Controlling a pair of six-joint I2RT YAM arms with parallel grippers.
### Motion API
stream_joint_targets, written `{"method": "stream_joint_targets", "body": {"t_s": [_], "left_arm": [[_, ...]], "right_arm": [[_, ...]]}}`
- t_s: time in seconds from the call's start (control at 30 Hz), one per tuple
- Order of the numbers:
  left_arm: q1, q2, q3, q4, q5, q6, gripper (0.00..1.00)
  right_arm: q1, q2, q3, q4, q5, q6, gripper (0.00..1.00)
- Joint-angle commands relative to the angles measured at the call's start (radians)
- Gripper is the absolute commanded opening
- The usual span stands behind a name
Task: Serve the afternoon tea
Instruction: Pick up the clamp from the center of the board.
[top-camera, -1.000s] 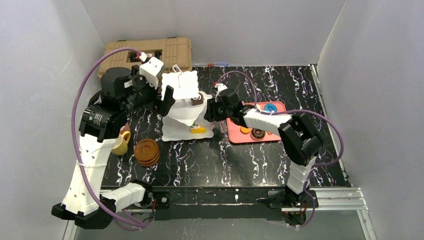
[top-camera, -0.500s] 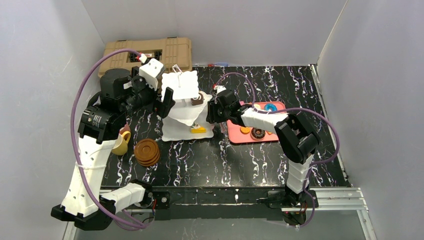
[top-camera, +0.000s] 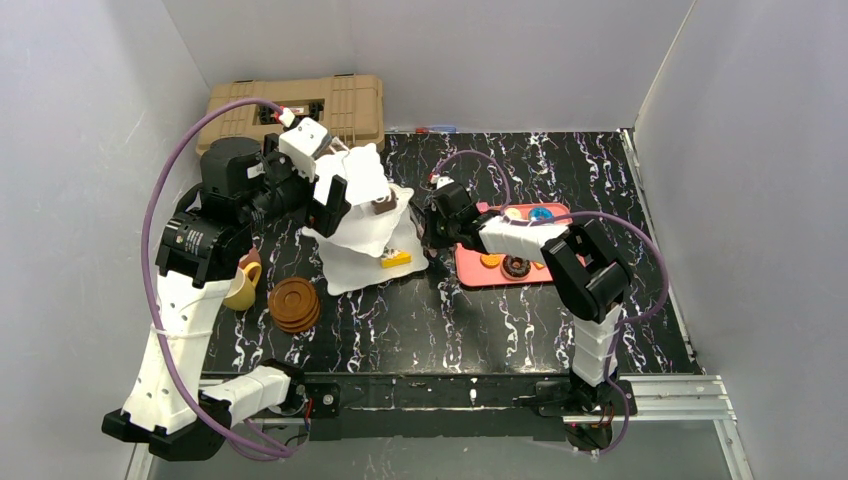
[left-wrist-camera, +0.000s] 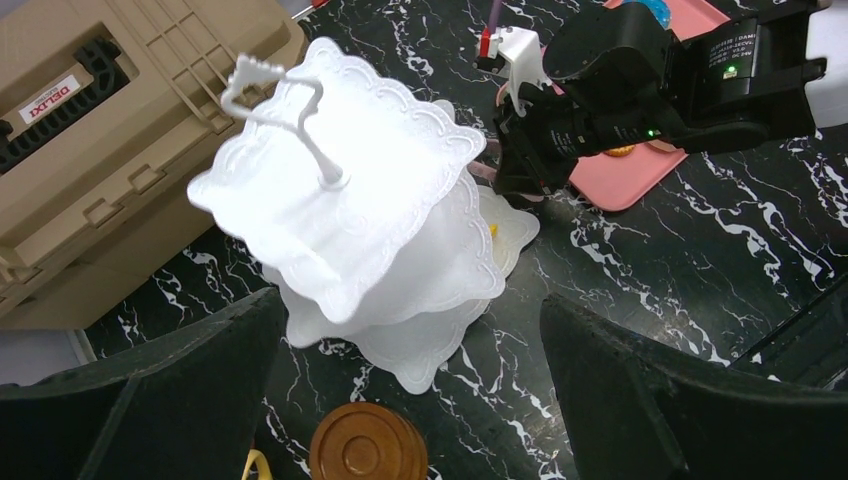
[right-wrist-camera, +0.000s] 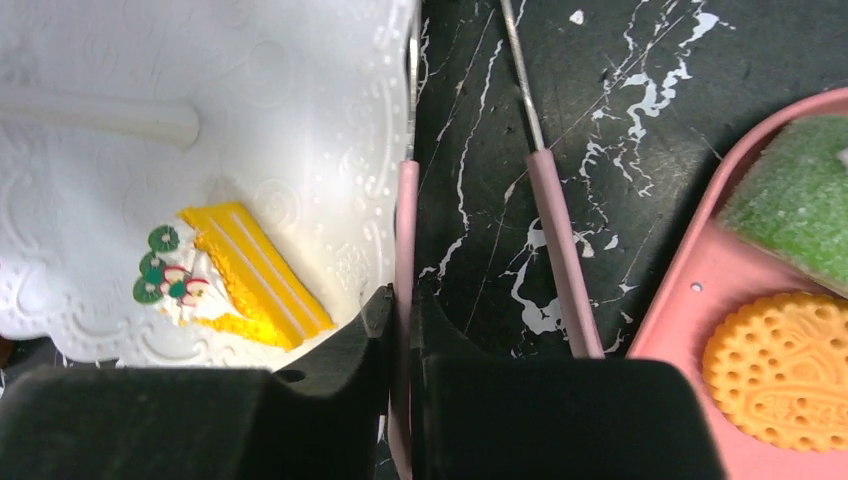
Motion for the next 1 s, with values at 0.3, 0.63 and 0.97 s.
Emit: {"method": "stream_joint_targets", "body": {"t_s": [0.3,0.63,0.97], "left_arm": [[0.007,-0.022,-0.001,-0.015,0.055,-0.01,0.99],[0.002,-0.022,-0.074,0.002,0.335,-0.068,0.99],[-0.126,0.005,-0.11,0.265,0.41,-0.205,0.99]], "right_arm": [[0.004,-0.203,0.013,0.038,0.094,0.024,0.12],[0.001,-0.573,-0.209,0.23,0.255,0.095,0.1],[0.028,-0.768,-0.404,0.758,-0.076,0.217,0.19]]}}
